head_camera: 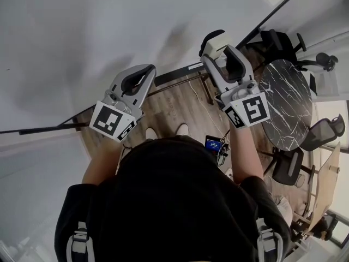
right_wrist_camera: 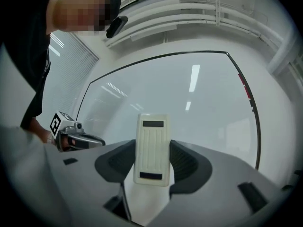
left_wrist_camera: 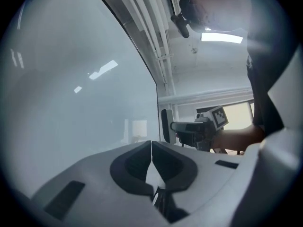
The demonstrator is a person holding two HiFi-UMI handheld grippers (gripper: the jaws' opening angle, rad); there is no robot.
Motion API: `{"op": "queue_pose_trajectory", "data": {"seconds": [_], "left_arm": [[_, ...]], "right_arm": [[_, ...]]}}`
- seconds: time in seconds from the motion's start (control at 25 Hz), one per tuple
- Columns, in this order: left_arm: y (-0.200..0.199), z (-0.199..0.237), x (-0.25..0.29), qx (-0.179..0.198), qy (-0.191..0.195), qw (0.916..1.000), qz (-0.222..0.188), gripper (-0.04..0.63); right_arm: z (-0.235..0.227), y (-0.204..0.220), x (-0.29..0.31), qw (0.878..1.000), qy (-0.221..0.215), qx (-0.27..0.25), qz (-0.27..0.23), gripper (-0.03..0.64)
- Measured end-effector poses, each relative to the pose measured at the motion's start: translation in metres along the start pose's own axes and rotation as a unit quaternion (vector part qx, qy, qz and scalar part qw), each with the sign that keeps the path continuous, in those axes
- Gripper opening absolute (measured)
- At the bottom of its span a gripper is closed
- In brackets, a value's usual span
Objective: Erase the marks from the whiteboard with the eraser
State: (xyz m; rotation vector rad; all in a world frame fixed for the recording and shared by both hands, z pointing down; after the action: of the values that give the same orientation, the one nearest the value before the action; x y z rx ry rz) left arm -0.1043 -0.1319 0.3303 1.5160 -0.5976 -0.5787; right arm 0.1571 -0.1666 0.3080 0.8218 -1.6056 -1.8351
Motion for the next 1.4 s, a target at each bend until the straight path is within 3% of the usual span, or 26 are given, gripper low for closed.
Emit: {"op": "queue_pose_trajectory", "data": {"seconds": [0.52, 1.4], "left_arm": [[0.042, -0.010, 0.003, -0.002, 0.030, 0.9992, 0.024, 0.005], [0.072, -0.028, -0.004, -0.010, 0.076, 0.9960, 0.046, 0.003]], "right_arm": [[0.045, 0.062, -0.023, 0.998, -0.033, 0.034, 0.038, 0.225], [0.066, 0.092, -0.030, 0.997, -0.042, 0.060, 0.038, 0.224]]}}
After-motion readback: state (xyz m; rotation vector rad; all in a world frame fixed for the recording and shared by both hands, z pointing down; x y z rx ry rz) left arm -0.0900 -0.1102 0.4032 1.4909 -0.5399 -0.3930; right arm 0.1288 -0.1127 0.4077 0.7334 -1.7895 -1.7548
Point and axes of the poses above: the fingertips, and each gripper's own axes: x forward along the fingers, z to its left, y out of its underside, the point moved 9 cm from there along -x, backward along the fingers
